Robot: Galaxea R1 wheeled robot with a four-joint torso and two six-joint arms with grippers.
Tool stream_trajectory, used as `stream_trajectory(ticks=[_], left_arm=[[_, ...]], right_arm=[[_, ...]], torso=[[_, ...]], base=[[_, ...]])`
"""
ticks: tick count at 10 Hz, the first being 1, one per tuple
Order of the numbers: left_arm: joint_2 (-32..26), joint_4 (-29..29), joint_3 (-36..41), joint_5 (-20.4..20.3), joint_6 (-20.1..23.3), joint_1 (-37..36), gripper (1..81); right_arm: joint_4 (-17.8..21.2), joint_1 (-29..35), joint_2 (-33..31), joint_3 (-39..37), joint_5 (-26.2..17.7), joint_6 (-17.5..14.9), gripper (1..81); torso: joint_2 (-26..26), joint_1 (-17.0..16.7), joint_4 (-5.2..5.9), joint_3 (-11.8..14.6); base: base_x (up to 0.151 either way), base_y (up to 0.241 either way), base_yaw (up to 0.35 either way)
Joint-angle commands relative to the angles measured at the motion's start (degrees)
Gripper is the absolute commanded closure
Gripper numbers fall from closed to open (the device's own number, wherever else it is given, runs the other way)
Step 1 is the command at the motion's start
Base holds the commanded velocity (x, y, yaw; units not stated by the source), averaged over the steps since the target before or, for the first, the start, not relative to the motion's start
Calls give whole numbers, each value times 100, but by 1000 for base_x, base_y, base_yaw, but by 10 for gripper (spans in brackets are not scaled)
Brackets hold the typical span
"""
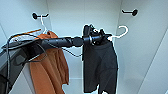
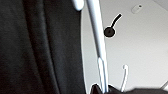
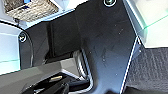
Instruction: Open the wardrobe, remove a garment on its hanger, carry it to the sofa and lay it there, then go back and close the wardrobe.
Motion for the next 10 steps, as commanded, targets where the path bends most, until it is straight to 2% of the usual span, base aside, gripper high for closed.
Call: stream_trajectory(ticks=[1, 3, 7, 10], left_arm=[[-25, 214, 143, -280, 113, -1013, 811], [-25, 231, 178, -316, 113, -935, 811], [-69, 249, 301, -342, 113, -873, 811], [-87, 249, 389, -342, 104, -873, 811]], right_arm=[[19, 224, 9, 53, -333, -9, 10], [19, 225, 9, 53, -333, -9, 10], [27, 225, 0, 53, -333, 0, 10], [27, 225, 9, 53, -333, -9, 10]], torso=[[0, 0, 0, -5], [-2, -4, 0, 105], [-2, -9, 0, 116], [5, 0, 0, 113]], base=[[0, 0, 0], [0, 0, 0], [0, 0, 0], [-87, 0, 0]])
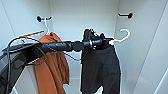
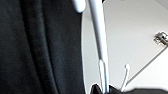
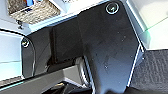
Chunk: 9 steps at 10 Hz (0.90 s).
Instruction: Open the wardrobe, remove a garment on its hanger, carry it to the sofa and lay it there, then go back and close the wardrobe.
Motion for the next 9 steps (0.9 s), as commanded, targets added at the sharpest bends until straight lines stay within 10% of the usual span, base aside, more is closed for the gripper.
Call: stream_trajectory(ticks=[1, 9], left_arm=[[21, 183, 7, -191, 91, -1085, 811], [-5, 192, 288, -192, 99, -944, 811]], right_arm=[[27, 205, 18, 27, -358, 11, 10], [27, 196, 9, 27, -270, 3, 10]], torso=[[0, 2, 0, 0], [0, -5, 0, 0]], base=[[-110, 0, 0], [-117, 0, 0]])
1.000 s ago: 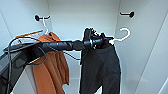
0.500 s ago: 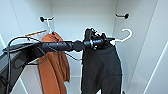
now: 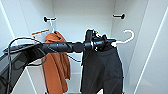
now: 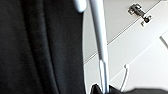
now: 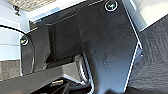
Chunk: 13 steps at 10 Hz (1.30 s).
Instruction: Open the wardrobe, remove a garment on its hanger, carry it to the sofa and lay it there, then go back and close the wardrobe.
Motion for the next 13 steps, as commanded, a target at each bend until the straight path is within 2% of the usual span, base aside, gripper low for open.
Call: stream_trajectory(ticks=[1, 13], left_arm=[[-8, 176, 59, -199, 108, -924, 811], [529, 474, 6, -287, 117, -511, 811]], right_arm=[[30, 239, 20, 27, -300, 11, 10], [39, 222, 11, 18, -300, 11, 10]], torso=[[0, 0, 0, 0], [0, -2, 0, 0]], base=[[-118, 0, 0], [-118, 0, 0]])
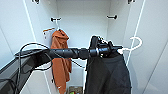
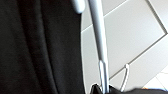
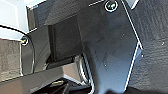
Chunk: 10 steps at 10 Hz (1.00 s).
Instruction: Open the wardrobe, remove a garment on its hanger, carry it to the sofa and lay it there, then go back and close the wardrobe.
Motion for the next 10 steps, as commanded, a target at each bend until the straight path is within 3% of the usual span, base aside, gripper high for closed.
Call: stream_trajectory(ticks=[1, 10], left_arm=[[111, 319, 3, -177, 112, -940, 811], [-179, 327, 187, -247, 112, -869, 811]], right_arm=[[36, 219, 11, 27, -307, 11, 10], [54, 211, 11, 10, -307, 11, 10]], torso=[[0, 0, 0, 0], [2, 0, 0, 0]], base=[[-119, 0, 0], [-118, 0, 0]])
